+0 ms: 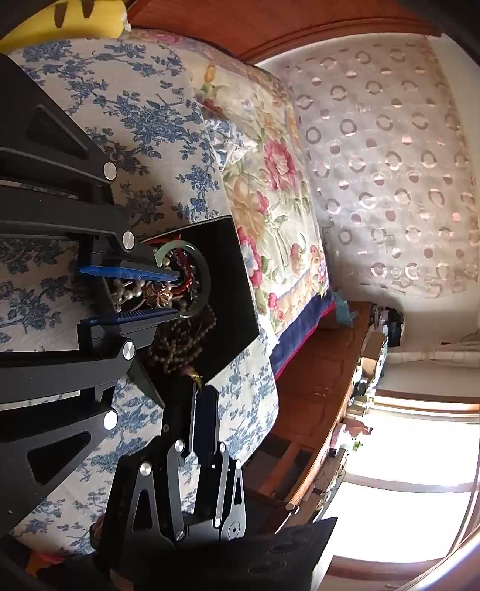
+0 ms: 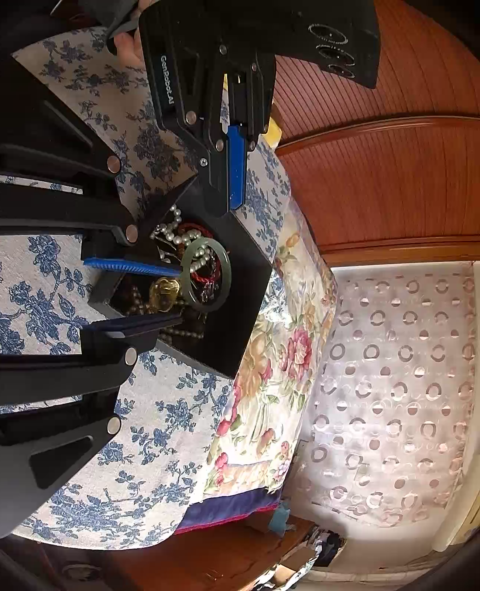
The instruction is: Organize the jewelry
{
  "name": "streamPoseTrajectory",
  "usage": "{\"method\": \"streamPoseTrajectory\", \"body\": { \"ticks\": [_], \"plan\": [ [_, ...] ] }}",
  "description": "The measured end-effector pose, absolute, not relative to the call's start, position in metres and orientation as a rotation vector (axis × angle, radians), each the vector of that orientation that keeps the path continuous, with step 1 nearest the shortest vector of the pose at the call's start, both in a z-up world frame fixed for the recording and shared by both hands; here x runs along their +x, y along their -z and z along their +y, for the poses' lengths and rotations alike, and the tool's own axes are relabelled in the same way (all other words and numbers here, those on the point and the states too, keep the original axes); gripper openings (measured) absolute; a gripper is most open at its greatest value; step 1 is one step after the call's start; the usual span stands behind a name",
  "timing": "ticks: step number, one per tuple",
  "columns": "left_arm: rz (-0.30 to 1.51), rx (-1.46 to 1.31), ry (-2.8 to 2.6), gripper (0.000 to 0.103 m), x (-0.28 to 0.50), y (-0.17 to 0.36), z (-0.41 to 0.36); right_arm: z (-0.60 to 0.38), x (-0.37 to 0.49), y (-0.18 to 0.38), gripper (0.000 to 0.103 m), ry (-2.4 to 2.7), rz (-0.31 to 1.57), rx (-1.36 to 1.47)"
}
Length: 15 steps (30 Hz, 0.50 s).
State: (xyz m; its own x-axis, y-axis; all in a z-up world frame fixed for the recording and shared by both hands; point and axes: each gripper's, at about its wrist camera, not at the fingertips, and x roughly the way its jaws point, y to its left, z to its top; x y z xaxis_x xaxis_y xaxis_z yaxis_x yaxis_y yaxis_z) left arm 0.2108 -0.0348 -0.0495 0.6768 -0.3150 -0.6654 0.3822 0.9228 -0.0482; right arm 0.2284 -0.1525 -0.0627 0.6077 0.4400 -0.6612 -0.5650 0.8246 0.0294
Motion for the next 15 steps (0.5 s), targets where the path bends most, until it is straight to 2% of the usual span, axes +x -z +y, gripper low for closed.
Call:
{"method": "streamPoseTrajectory", "body": {
  "ticks": [2, 11, 13, 14, 15],
  "plan": [
    [0.732, 0.096, 0.387, 0.014, 0.214, 0.051, -0.035, -0.153, 0.228, 0.063, 0.029, -0.578, 0.705, -0.196],
    [0.727, 0.076, 0.335, 0.015, 0.216, 0.052, -0.034, -0.165, 0.213, 0.057, 0.029, -0.555, 0.683, -0.162],
    [0.721, 0.074, 0.323, 0.029, 0.212, 0.050, -0.035, -0.169, 0.208, 0.055, 0.029, -0.545, 0.676, -0.151],
    [0.715, 0.074, 0.318, 0.044, 0.209, 0.050, -0.035, -0.172, 0.203, 0.053, 0.029, -0.535, 0.671, -0.145],
    [0.707, 0.073, 0.313, 0.047, 0.206, 0.048, -0.035, -0.174, 0.200, 0.052, 0.029, -0.526, 0.667, -0.141]
  ]
}}
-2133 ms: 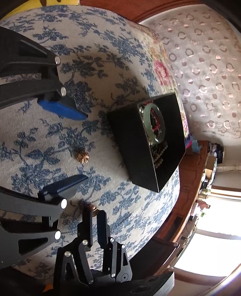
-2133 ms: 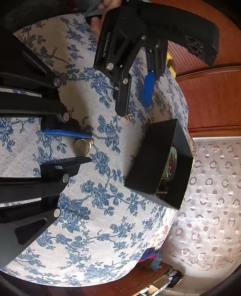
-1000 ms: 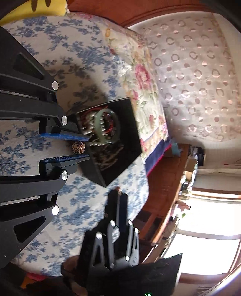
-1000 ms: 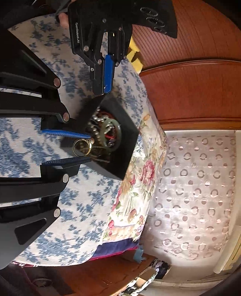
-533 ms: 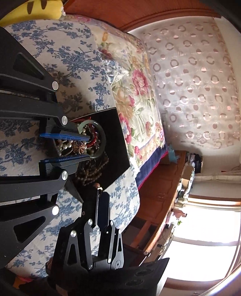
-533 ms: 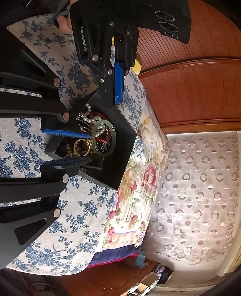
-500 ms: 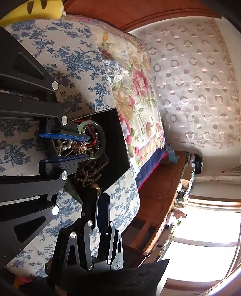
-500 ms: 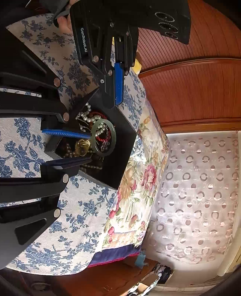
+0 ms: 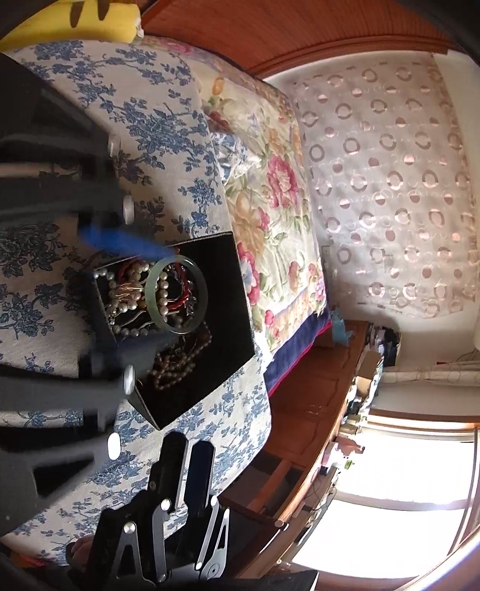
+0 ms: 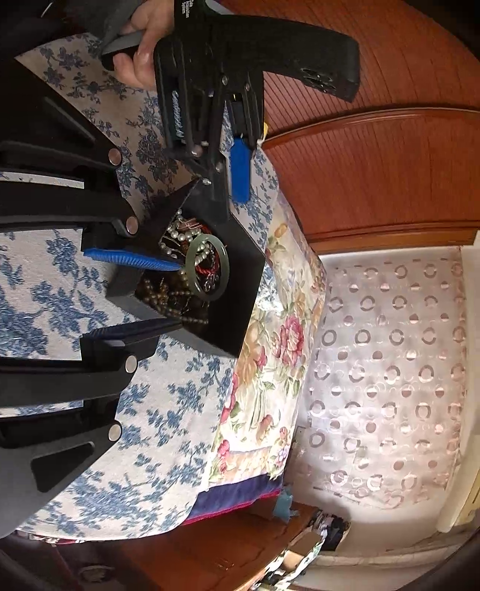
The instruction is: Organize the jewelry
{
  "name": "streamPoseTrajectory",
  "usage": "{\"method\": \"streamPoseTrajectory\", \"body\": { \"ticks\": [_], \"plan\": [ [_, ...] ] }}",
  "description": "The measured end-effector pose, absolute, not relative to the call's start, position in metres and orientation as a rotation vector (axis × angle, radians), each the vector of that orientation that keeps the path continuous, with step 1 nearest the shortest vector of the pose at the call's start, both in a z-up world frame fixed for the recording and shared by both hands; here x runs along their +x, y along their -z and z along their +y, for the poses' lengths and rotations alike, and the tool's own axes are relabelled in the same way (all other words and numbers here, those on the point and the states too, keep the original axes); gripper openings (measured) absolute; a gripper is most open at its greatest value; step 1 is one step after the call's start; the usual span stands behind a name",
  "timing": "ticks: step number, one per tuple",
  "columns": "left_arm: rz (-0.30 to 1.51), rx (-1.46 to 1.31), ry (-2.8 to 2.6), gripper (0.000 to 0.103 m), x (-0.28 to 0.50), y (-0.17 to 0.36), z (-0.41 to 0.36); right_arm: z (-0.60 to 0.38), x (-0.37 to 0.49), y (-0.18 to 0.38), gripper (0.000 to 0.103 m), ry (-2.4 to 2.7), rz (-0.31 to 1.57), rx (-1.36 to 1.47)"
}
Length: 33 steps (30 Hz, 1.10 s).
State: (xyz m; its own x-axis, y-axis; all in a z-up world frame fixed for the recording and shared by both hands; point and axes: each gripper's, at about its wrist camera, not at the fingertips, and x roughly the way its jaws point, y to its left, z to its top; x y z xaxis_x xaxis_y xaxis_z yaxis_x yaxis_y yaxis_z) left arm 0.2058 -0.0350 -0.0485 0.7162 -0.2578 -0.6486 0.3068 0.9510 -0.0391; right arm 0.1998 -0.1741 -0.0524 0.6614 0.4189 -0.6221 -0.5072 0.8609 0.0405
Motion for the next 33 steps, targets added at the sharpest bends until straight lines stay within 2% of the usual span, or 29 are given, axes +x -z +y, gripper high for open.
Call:
{"method": "streamPoseTrajectory", "body": {
  "ticks": [2, 3, 7, 9, 14, 16, 18, 22, 27, 30, 33],
  "plan": [
    [0.696, 0.069, 0.302, 0.052, 0.198, 0.046, -0.035, -0.177, 0.194, 0.051, 0.029, -0.512, 0.659, -0.137],
    [0.692, 0.069, 0.291, 0.063, 0.195, 0.045, -0.034, -0.179, 0.189, 0.050, 0.029, -0.503, 0.652, -0.132],
    [0.664, 0.061, 0.258, 0.080, 0.180, 0.038, -0.031, -0.187, 0.174, 0.046, 0.031, -0.473, 0.630, -0.109],
    [0.645, 0.051, 0.228, 0.090, 0.169, 0.034, -0.028, -0.190, 0.164, 0.043, 0.042, -0.459, 0.614, -0.098],
    [0.632, 0.048, 0.196, 0.095, 0.143, 0.027, -0.022, -0.196, 0.143, 0.035, 0.042, -0.428, 0.586, -0.095],
    [0.625, 0.046, 0.190, 0.095, 0.135, 0.024, -0.019, -0.197, 0.133, 0.031, 0.047, -0.410, 0.574, -0.089],
    [0.620, 0.047, 0.179, 0.095, 0.125, 0.020, -0.017, -0.198, 0.127, 0.029, 0.057, -0.397, 0.560, -0.084],
    [0.613, 0.057, 0.155, 0.095, 0.108, 0.014, -0.015, -0.199, 0.113, 0.025, 0.066, -0.367, 0.541, -0.068],
    [0.581, 0.055, 0.132, 0.095, 0.089, 0.004, -0.013, -0.203, 0.101, 0.016, 0.090, -0.322, 0.500, -0.039],
    [0.565, 0.053, 0.129, 0.095, 0.079, 0.000, -0.011, -0.205, 0.096, 0.013, 0.101, -0.285, 0.477, -0.027],
    [0.559, 0.044, 0.119, 0.095, 0.072, -0.002, -0.008, -0.209, 0.094, 0.012, 0.101, -0.259, 0.467, -0.020]
  ]
}}
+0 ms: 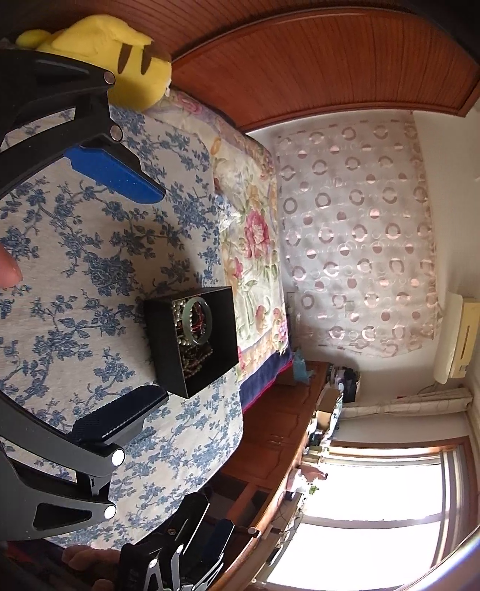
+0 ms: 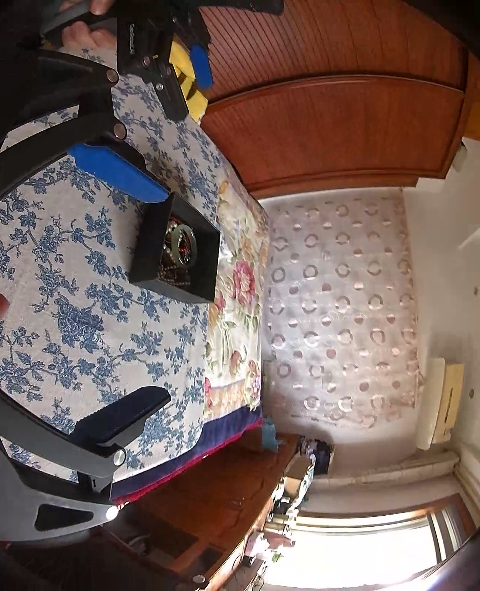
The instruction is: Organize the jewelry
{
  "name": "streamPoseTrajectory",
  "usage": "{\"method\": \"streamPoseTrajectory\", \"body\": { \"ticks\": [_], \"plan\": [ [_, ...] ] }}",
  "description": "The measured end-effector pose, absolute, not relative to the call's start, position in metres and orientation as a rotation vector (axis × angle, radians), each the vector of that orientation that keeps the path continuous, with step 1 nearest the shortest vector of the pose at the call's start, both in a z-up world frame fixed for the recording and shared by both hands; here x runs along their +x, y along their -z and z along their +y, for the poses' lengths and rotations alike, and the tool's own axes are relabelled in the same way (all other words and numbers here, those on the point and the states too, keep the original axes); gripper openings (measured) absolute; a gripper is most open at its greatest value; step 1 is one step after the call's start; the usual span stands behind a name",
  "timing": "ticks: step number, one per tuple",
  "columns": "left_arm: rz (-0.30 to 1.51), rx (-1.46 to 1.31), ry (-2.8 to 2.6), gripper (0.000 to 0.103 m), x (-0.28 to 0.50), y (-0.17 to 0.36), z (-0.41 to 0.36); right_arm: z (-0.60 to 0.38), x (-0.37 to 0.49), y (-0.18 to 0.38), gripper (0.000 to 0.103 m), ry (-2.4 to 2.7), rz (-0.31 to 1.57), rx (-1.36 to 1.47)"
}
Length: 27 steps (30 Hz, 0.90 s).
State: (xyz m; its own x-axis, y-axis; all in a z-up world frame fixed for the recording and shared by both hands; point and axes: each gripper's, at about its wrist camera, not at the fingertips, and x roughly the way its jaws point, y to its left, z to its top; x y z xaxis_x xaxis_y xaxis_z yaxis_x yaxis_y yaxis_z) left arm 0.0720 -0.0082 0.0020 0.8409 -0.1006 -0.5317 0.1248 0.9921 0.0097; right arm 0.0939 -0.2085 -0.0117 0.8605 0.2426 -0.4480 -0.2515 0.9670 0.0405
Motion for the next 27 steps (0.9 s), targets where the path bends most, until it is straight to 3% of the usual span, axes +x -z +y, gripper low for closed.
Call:
{"method": "streamPoseTrajectory", "body": {
  "ticks": [27],
  "plan": [
    [0.544, 0.028, 0.099, 0.095, 0.063, -0.004, -0.002, -0.210, 0.094, 0.024, 0.101, -0.264, 0.496, 0.025]
  ]
}}
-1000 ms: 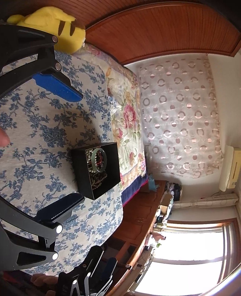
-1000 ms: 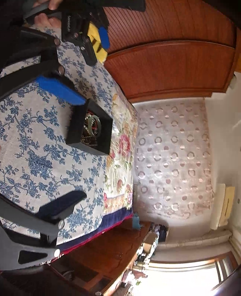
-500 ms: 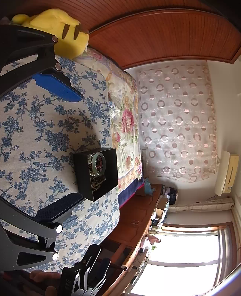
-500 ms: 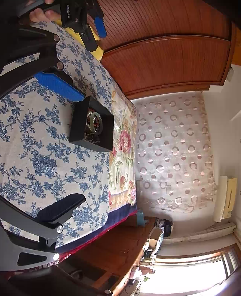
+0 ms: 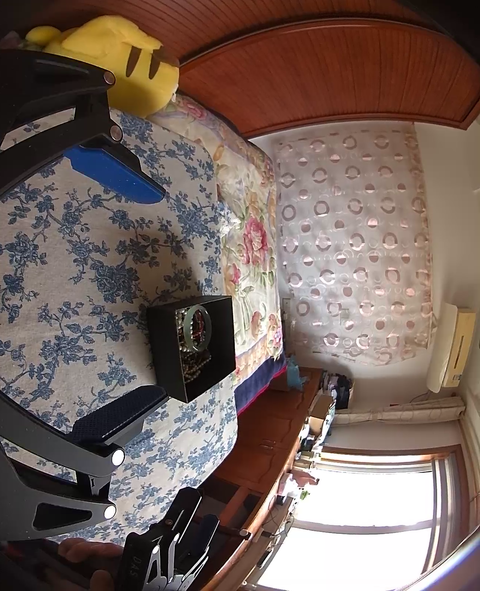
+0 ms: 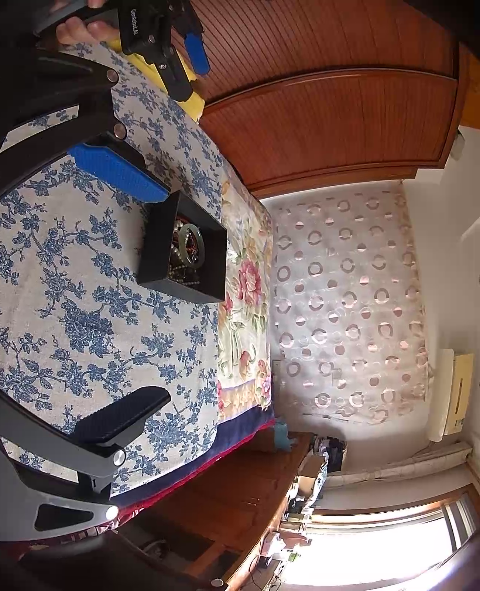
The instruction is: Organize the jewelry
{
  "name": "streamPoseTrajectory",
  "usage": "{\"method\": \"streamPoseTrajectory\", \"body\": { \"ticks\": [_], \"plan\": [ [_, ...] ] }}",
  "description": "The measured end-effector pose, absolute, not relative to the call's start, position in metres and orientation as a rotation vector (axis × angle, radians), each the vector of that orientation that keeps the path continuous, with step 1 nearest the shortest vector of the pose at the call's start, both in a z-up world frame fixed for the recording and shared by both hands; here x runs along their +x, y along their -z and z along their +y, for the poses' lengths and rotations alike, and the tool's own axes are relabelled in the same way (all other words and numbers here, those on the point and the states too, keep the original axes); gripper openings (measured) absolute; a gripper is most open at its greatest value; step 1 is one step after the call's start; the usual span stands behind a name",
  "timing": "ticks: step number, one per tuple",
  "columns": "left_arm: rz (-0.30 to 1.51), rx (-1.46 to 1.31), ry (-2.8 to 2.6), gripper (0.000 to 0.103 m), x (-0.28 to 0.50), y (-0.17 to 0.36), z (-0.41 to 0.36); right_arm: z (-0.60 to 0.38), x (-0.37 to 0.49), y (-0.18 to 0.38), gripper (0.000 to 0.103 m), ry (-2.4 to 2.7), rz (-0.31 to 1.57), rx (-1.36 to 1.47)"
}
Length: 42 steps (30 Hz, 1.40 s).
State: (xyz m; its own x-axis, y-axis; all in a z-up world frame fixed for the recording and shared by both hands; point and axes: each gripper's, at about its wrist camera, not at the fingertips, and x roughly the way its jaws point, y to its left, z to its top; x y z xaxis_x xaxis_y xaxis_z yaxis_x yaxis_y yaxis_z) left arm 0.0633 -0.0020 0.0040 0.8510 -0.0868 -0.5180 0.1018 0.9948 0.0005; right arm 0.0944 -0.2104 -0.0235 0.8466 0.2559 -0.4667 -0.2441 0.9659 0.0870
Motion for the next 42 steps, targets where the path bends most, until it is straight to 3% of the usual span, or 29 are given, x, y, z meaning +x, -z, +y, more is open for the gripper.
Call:
{"method": "streamPoseTrajectory", "body": {
  "ticks": [42],
  "plan": [
    [0.553, 0.021, 0.102, 0.095, 0.0625, -0.0004, -0.0023, -0.2105, 0.0932, 0.0208, 0.101, -0.263, 0.494, 0.029]
  ]
}}
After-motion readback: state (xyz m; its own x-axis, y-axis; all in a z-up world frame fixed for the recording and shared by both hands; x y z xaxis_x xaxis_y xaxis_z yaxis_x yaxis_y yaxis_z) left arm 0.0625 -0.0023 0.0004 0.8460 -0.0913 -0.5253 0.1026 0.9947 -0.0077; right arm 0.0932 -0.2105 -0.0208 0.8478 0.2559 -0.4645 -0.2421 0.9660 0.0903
